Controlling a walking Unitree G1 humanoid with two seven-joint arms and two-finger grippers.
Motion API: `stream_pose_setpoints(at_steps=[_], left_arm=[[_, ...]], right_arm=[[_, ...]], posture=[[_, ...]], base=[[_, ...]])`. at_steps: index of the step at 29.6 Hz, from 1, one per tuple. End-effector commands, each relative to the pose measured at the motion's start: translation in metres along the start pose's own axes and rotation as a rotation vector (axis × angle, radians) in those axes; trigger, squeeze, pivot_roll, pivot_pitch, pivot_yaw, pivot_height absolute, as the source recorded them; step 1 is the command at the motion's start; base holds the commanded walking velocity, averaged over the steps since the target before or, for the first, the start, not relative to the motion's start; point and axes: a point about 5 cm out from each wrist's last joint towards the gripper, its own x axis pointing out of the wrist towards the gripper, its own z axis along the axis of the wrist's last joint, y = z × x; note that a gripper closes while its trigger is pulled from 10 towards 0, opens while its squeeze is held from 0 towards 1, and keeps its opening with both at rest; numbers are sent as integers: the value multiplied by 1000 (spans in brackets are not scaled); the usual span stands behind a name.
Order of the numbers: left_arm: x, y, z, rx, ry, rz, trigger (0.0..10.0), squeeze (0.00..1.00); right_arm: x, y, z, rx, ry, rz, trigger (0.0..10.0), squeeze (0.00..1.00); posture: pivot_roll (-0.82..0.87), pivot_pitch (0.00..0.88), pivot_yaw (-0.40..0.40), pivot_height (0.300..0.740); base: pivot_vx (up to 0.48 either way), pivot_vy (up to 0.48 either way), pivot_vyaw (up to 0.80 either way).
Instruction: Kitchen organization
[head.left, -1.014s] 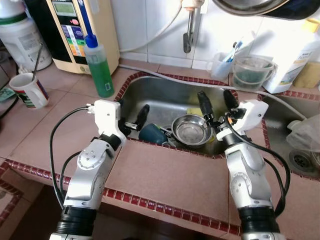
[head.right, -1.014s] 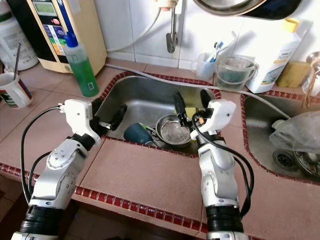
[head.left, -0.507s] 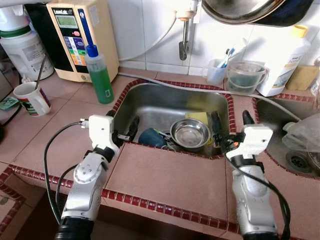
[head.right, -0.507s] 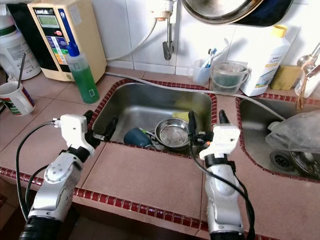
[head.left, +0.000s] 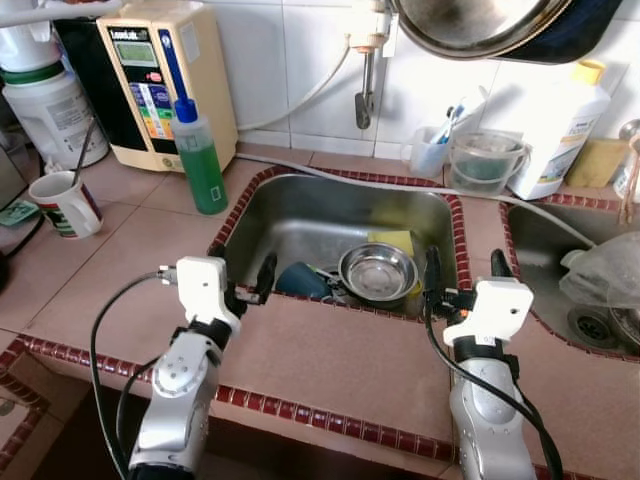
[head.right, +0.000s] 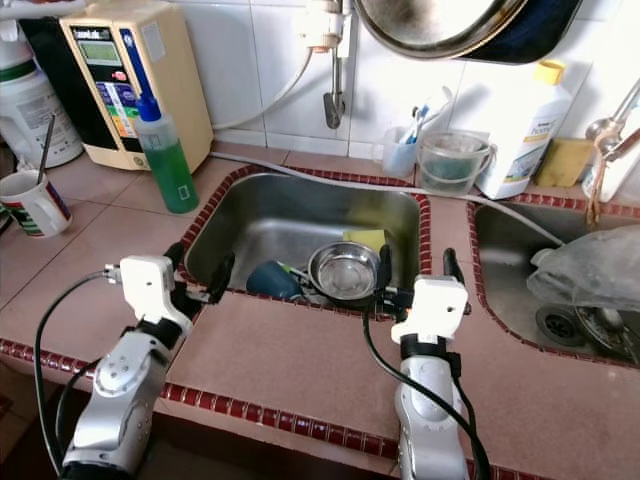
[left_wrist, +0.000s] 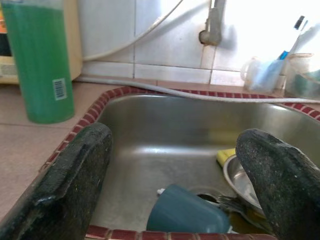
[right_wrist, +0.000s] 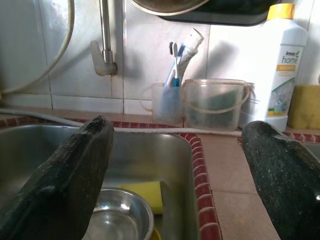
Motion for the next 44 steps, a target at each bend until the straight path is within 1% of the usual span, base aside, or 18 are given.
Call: stream_pose_setpoints(at_steps=[1,6,12,13,14,20,22,25,30,34,44], left_arm=[[-1,-3,5,13,-21,-3,10000,0],[-3,-4,3,-7,-16,-4,10000,0],[-4,-2,4,28,-5,-9,10000,0],[-4,-2,4,29,-4,-11,10000,0],[-5,-3,4,7,-10,-21,10000,0],[-6,-5,4,-5,-4,-27,10000,0],[-6,-7,5,22,-7,-36,10000,0],[-7,-8,5,35,-9,-47,10000,0],[-9,-11,6,12,-12,-71,10000,0],[-8,-11,7,-7,-19,-75,10000,0],[-6,-13,9,-21,-24,-84,10000,0]], right_arm=[[-2,3,1,-5,4,11,10000,0],[-4,7,-2,-12,21,31,10000,0],[-2,11,-2,-15,24,51,10000,0],[-2,11,-2,-15,25,52,10000,0],[-2,11,-2,-16,26,53,10000,0],[-3,10,-3,-22,30,60,10000,0],[-3,10,-3,-25,32,65,10000,0],[-4,11,-4,-27,33,67,10000,0],[-4,12,-4,-26,36,73,10000,0],[-3,13,-4,-26,36,75,10000,0],[-1,12,-3,-30,30,73,10000,0]], posture=[[-140,0,44,740],[-130,0,45,740],[-122,0,47,740],[-122,0,47,740],[-123,0,47,740],[-121,0,42,740],[-118,0,39,740],[-118,0,39,740],[-115,0,38,740],[-116,0,37,740],[-123,0,37,740]], base=[[0,0,0],[0,0,0],[0,0,0],[0,0,0],[0,0,0],[0,0,0],[0,0,0],[0,0,0],[0,0,0],[0,-404,0],[0,-467,0]])
